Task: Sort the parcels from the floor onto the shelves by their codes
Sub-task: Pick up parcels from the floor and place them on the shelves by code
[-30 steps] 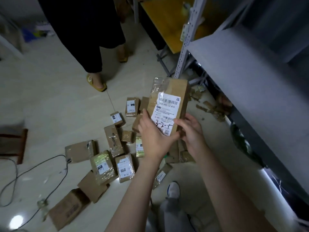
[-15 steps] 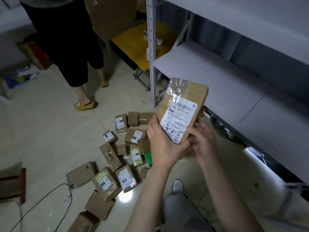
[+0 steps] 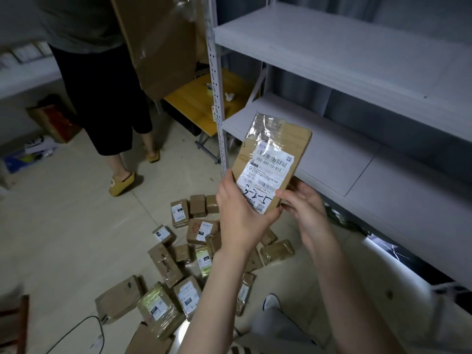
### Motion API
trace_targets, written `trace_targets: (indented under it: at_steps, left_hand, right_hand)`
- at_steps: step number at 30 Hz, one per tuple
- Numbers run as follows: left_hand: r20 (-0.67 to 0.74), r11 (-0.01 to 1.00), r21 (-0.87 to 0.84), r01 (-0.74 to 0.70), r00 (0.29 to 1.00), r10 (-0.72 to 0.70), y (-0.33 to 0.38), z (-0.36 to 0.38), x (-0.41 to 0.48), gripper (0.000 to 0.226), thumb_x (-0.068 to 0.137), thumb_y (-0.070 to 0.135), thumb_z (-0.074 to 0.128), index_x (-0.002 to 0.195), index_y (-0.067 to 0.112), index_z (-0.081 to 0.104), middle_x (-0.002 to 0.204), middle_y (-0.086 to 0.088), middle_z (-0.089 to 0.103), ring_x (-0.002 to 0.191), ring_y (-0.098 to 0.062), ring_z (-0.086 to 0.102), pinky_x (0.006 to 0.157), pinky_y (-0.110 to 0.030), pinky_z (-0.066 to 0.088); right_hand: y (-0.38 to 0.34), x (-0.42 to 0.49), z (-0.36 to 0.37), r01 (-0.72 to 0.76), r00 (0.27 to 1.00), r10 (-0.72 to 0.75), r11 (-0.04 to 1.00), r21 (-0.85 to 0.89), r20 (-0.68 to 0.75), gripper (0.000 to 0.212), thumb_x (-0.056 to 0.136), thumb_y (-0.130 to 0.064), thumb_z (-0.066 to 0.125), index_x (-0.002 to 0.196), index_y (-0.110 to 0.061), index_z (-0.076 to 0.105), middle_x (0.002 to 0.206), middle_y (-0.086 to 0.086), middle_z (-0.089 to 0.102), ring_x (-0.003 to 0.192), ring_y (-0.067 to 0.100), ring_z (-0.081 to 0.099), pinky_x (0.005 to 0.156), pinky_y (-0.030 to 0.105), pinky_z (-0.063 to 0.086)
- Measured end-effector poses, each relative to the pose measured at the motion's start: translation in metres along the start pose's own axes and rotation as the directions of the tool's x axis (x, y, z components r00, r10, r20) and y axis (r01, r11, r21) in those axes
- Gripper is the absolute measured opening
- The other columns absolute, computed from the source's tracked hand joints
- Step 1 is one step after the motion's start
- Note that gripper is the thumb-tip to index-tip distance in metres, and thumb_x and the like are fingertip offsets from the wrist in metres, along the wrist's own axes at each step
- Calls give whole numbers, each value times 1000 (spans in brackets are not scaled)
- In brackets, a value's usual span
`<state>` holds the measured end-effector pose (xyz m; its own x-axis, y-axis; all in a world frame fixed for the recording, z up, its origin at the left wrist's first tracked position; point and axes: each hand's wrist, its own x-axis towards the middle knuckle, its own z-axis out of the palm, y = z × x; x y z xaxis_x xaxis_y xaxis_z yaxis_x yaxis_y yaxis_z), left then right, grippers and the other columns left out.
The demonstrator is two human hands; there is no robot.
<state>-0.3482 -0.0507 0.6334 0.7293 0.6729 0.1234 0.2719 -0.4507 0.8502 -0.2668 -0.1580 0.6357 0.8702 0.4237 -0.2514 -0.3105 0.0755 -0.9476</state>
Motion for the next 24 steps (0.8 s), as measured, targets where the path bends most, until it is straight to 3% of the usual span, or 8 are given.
trace_targets:
  at_steps: [4,9,12,16,18,21,24]
  left_hand:
    - [-6,999,-1,-50,999,50,11,-18,9,119,55,51,82,149,11,22,139,-2,37,133,-17,33,109,-43,39]
    - [-18,993,-8,-120,993,120,24,-34,26,122,54,50,82,151,13,17,144,0,33,136,-18,30,113,-42,35]
    - [-12,987,-5,-162,987,162,30,-40,37,124,56,48,86,152,14,16,146,1,31,137,-15,28,114,-31,30]
    - [2,980,15,-199,980,199,33,-44,54,125,57,46,88,153,15,13,147,2,29,138,-14,25,107,-20,22]
    - [-1,978,14,-210,978,211,33,-44,64,125,57,46,88,153,15,14,148,1,28,138,-15,25,107,-21,23]
    - [1,976,21,-215,977,215,36,-42,78,126,58,47,88,153,15,12,149,2,27,139,-14,24,109,-23,24]
    - [-7,976,33,-215,976,215,43,-37,99,129,58,48,88,154,15,10,150,2,26,140,-15,24,116,-30,26]
  right_hand:
    - [-18,0,9,31,1000,-31,1000,-2,0,30,88,-5,67,117,-11,66,105,0,76,96,12,72,72,18,56]
    - [-39,8,20,103,995,-103,995,-18,-15,32,87,-14,70,119,-13,66,108,2,75,103,22,71,89,37,56]
    - [-48,13,24,128,991,-130,990,-60,-36,38,82,-24,77,118,-19,66,107,-1,75,100,22,72,93,48,54]
    - [-60,23,27,147,988,-149,988,-53,-45,43,80,-23,79,120,-20,63,111,-1,74,91,14,74,85,40,58]
    - [-64,30,30,158,987,-160,986,-51,-34,44,78,-24,80,119,-19,64,112,0,73,91,14,74,77,35,59]
    - [-71,45,33,159,985,-164,983,-90,-57,64,61,-41,86,118,-23,65,115,-1,72,93,15,74,80,41,59]
    - [-83,66,32,201,976,-208,975,-90,-67,53,69,-29,86,117,-21,66,116,0,71,99,12,71,76,29,60]
